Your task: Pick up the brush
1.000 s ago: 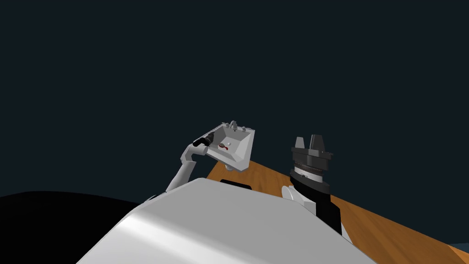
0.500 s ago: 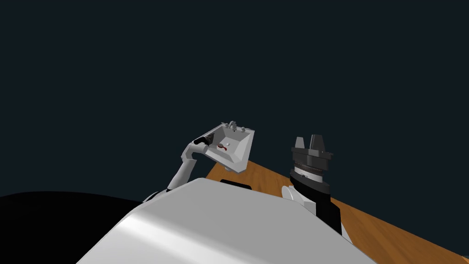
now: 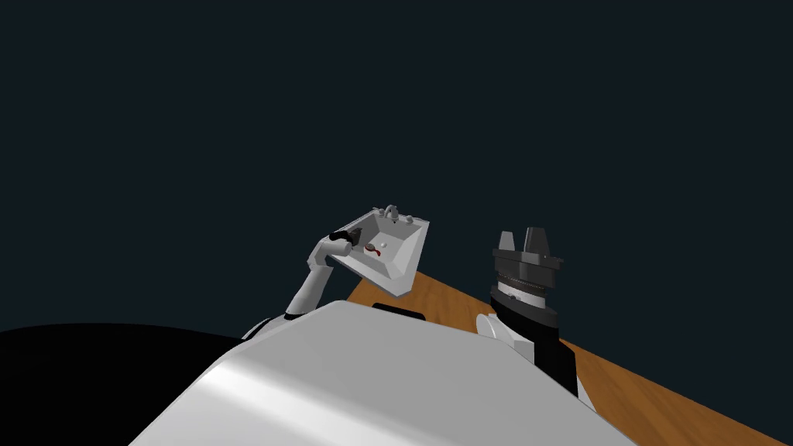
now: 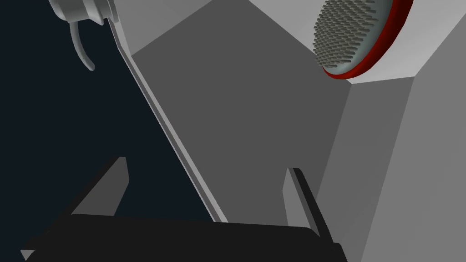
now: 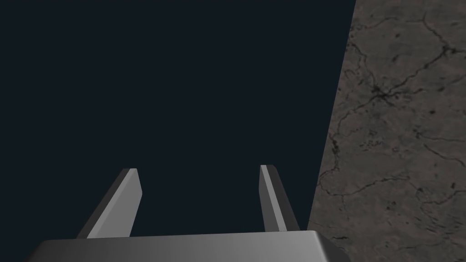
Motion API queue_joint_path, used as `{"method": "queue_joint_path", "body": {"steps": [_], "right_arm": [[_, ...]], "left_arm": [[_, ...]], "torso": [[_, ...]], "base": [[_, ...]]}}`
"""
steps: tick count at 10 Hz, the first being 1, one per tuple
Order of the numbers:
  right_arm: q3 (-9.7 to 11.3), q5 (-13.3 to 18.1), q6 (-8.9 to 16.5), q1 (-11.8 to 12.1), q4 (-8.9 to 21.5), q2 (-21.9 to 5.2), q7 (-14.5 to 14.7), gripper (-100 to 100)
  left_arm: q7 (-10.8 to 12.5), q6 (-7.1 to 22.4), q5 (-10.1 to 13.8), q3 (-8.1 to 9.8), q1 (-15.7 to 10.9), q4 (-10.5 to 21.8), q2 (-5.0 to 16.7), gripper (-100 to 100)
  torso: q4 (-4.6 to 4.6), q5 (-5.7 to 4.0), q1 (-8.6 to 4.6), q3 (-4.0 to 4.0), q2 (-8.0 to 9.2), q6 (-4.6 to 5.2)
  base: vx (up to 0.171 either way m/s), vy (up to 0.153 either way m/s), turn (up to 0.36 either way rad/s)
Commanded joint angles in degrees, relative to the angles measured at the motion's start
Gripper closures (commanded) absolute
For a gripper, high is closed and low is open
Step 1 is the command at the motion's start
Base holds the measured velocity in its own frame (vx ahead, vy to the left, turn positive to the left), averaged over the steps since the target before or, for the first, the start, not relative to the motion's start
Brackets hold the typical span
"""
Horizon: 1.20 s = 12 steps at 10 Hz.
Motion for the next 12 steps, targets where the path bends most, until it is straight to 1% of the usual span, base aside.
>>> {"method": "queue_joint_path", "body": {"steps": [1, 2, 3, 4, 5, 6, 7, 8, 9, 10, 11, 12], "right_arm": [[0.00, 0.00, 0.00, 0.00, 0.00, 0.00, 0.00, 0], [0.00, 0.00, 0.00, 0.00, 0.00, 0.00, 0.00, 0], [0.00, 0.00, 0.00, 0.00, 0.00, 0.00, 0.00, 0], [0.00, 0.00, 0.00, 0.00, 0.00, 0.00, 0.00, 0], [0.00, 0.00, 0.00, 0.00, 0.00, 0.00, 0.00, 0], [0.00, 0.00, 0.00, 0.00, 0.00, 0.00, 0.00, 0], [0.00, 0.00, 0.00, 0.00, 0.00, 0.00, 0.00, 0], [0.00, 0.00, 0.00, 0.00, 0.00, 0.00, 0.00, 0], [0.00, 0.00, 0.00, 0.00, 0.00, 0.00, 0.00, 0], [0.00, 0.00, 0.00, 0.00, 0.00, 0.00, 0.00, 0], [0.00, 0.00, 0.00, 0.00, 0.00, 0.00, 0.00, 0], [0.00, 0.00, 0.00, 0.00, 0.00, 0.00, 0.00, 0]], "left_arm": [[-0.58, 2.86, 0.47, 0.42, -0.94, 1.05, 0.28, -100], [-0.58, 4.48, 0.47, 0.42, -0.94, 1.05, 0.28, -100], [-1.09, 6.23, 0.87, 0.75, -1.78, 2.12, 0.50, -100], [-1.09, 7.79, 0.87, 0.75, -1.78, 2.12, 0.50, -100], [-1.60, 9.65, 1.25, 1.06, -2.53, 3.19, 0.67, -100], [-1.60, 11.43, 1.25, 1.06, -2.53, 3.19, 0.67, -100], [-2.10, 13.28, 1.62, 1.34, -3.20, 4.24, 0.81, -100], [-2.10, 14.72, 1.62, 1.34, -3.20, 4.24, 0.81, -100], [-2.60, 16.32, 1.97, 1.59, -3.76, 5.28, 0.91, -100], [-2.60, 17.71, 1.97, 1.59, -3.76, 5.28, 0.91, -100], [-3.09, 19.37, 2.29, 1.80, -4.22, 6.30, 0.97, -100], [-3.09, 20.49, 2.29, 1.80, -4.22, 6.30, 0.97, -100]], "torso": [[0.00, 0.00, 0.00, 0.00, 0.00, 0.00], [-0.01, -0.01, -0.08, -0.02, -0.04, 0.00], [-0.01, -0.02, -0.06, -0.02, -0.04, 0.00], [-0.02, -0.02, -0.10, -0.04, -0.08, 0.00], [-0.01, -0.02, -0.07, -0.03, -0.05, 0.00], [-0.02, -0.02, -0.09, -0.05, -0.08, 0.00], [-0.02, -0.01, -0.02, -0.05, -0.08, 0.00], [-0.02, 0.00, 0.02, -0.05, -0.09, 0.00], [-0.02, 0.01, 0.05, -0.03, -0.04, 0.00], [-0.01, 0.00, 0.03, -0.04, -0.07, 0.00], [-0.02, 0.01, 0.03, -0.04, -0.07, 0.00], [-0.03, 0.00, 0.00, -0.07, -0.12, 0.00]], "base": [[0.052, -0.070, 0.043], [0.050, -0.064, 0.028], [0.058, -0.074, 0.030], [0.047, -0.064, 0.023], [0.061, -0.070, 0.033], [0.059, -0.051, 0.020], [0.063, -0.040, 0.026], [0.045, -0.036, 0.016], [0.057, -0.044, 0.023], [0.057, -0.042, 0.011], [0.075, -0.052, 0.018], [0.054, -0.044, 0.014]]}}
